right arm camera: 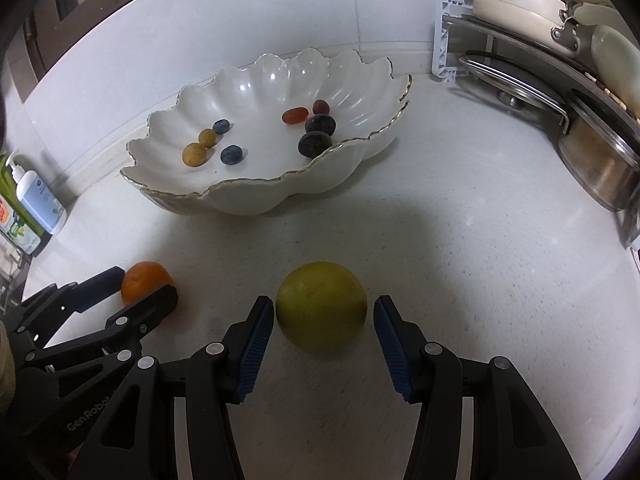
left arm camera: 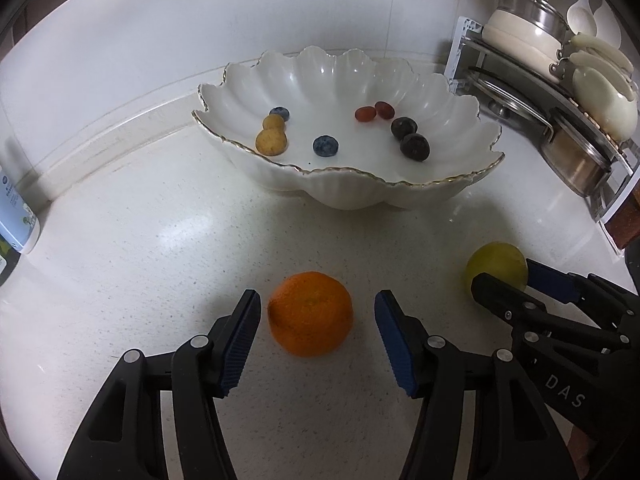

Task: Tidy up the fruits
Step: 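Lower the left tool toward the orange while the right tool lowers around the green-yellow fruit, then grasp the orange with the left tool while the right tool grasps the green-yellow fruit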

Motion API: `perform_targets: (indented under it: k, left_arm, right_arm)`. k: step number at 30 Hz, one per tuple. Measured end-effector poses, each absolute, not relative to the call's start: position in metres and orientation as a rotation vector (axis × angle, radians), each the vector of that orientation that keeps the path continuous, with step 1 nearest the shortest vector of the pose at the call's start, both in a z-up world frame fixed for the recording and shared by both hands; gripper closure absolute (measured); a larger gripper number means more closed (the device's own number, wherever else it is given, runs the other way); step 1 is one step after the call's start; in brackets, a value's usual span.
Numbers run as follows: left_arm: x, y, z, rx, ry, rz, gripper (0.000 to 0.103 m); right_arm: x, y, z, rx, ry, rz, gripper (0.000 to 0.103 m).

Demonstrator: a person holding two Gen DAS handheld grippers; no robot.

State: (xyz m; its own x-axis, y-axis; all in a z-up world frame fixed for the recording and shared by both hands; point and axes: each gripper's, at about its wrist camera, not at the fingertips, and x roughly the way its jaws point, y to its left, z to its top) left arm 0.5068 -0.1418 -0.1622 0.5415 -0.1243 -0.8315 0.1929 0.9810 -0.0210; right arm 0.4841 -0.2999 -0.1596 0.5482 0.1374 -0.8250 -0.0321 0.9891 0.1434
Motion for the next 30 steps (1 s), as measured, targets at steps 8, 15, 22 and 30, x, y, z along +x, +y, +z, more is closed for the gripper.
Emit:
perform_targets:
  k: [8, 15, 22, 30]
  left_arm:
    - [0.509, -0.138, -0.164, 0.074, 0.983, -0.176, 0.059]
    - [0.508, -0.137, -0.163, 0.061, 0.987, -0.183, 0.061]
    - [0.501, -0.136, -0.153, 0.06, 0.962, -0.191, 0.061]
    - [0.491, -0.129, -0.135, 0.053, 0.918, -0.187, 0.061]
  right_arm:
    - [0.485, -0.299, -0.161, 0.123, 0.977, 0.101, 0.053]
    - [0.483, -0.3, -0.161, 0.135, 0.974, 0.095, 0.054]
    - [0.476, -0.297, -0.151, 0.13, 0.944, 0.102, 0.054]
    - [0.466, -0.292, -0.137, 0.133, 0.918, 0.109, 0.054]
